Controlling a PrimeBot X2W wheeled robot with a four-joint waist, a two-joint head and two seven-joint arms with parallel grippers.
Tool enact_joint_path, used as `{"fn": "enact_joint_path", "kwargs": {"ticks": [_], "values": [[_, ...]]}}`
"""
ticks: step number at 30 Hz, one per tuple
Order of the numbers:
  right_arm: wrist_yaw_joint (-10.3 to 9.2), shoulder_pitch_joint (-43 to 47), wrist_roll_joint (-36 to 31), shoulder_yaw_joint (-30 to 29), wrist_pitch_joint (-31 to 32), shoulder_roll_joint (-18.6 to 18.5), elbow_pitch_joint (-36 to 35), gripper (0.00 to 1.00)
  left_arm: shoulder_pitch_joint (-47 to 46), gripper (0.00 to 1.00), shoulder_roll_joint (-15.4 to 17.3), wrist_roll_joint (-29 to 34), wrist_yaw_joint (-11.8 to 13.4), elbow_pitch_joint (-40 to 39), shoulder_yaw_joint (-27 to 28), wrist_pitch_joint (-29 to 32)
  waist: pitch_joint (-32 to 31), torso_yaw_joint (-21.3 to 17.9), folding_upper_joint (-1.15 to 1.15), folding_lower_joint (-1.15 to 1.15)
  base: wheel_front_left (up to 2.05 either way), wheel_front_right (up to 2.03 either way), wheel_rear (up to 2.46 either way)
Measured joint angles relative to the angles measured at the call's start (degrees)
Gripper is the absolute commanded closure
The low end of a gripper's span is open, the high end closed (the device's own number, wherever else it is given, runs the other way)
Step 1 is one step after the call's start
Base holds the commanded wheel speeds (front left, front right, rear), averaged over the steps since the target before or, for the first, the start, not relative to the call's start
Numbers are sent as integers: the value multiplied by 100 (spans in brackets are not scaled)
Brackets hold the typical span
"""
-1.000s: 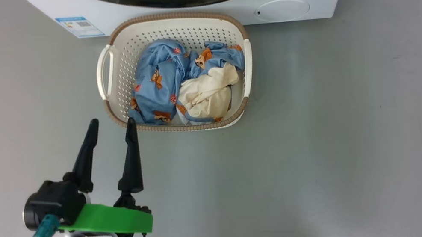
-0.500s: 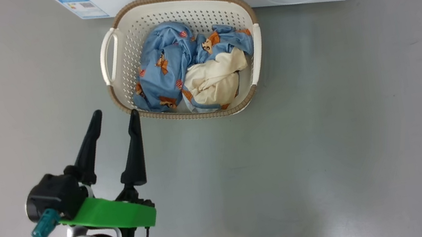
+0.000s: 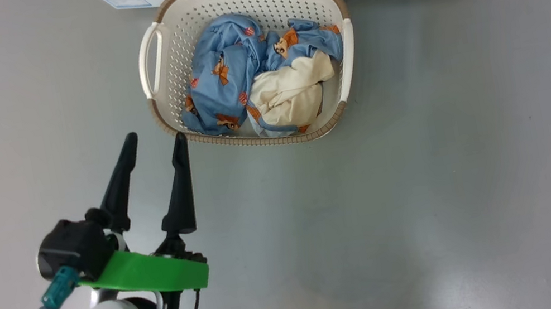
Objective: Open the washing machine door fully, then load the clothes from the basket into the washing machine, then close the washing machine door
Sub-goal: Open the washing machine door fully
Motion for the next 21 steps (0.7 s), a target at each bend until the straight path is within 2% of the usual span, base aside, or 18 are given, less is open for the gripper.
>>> {"fn": "enact_joint_path", "kwargs": {"ticks": [9, 15, 21], "values": [[-1, -85, -1, -19, 688, -131, 67, 100, -28, 0, 0, -53, 13, -57, 7, -16, 2, 23, 0, 0, 0, 0, 0], [-1, -30, 87, 2, 1550, -180, -25, 100, -28, 0, 0, -31, 49, -88, 8, -16, -121, 2, 0, 0, 0, 0, 0], [-1, 546, 375, 87, 2524, -20, -609, 100, 24, 0, 0, -21, 48, -91, 45, -16, -326, -64, 0, 0, 0, 0, 0]]}}
